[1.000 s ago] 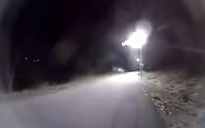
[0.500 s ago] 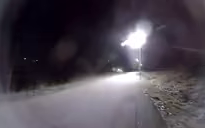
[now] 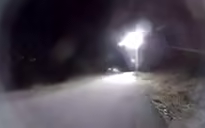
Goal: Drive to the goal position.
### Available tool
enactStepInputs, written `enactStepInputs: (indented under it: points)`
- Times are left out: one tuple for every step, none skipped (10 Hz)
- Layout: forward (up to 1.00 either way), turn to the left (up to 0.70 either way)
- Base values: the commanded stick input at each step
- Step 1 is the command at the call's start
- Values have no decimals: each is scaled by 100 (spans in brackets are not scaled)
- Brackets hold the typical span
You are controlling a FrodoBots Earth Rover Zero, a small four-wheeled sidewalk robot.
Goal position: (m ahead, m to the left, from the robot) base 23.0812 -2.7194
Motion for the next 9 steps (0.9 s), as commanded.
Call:
enactStepInputs:
  points:
    - [100, -36]
    - [100, -11]
    - [100, 0]
    - [100, -5]
    - [100, -33]
    - [100, -20]
    - [100, -2]
    - [100, -23]
    - [100, -9]
